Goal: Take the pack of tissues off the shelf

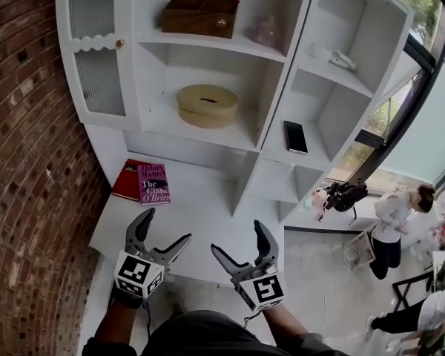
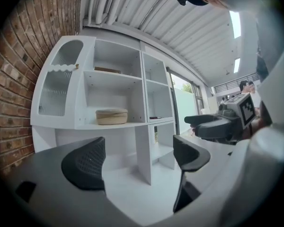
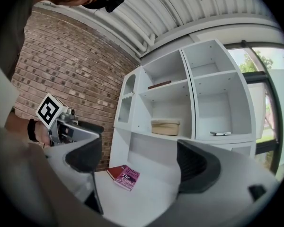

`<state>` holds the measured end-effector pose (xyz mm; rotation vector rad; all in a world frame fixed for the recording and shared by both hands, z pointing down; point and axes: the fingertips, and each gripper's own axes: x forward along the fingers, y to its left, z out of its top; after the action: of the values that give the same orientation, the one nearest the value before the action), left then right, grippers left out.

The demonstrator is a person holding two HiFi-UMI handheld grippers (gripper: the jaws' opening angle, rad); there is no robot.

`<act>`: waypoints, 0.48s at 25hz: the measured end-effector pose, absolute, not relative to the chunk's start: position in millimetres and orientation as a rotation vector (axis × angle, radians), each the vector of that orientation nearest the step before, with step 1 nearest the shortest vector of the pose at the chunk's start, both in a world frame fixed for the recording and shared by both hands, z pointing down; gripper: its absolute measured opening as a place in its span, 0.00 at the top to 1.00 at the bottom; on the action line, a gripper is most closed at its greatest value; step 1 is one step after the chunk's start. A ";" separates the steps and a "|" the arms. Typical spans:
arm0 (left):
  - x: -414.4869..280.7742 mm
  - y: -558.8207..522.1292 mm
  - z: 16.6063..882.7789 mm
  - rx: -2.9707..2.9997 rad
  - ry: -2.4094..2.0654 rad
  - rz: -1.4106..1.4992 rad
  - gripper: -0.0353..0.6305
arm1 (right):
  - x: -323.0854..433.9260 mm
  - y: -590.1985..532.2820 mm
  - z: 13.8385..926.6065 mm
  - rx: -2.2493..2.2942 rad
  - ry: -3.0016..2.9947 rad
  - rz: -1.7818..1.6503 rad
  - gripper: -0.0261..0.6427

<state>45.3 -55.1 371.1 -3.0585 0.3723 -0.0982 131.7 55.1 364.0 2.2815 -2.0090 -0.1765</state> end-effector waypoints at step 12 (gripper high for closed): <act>89.7 -156.5 346.6 -3.059 0.140 -0.068 0.29 | 167.7 -44.9 347.3 2.400 -1.845 -0.137 0.24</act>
<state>89.7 -156.5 346.6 -3.0591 0.1396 -0.0681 167.7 -44.9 347.3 2.3997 -1.8451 -0.1367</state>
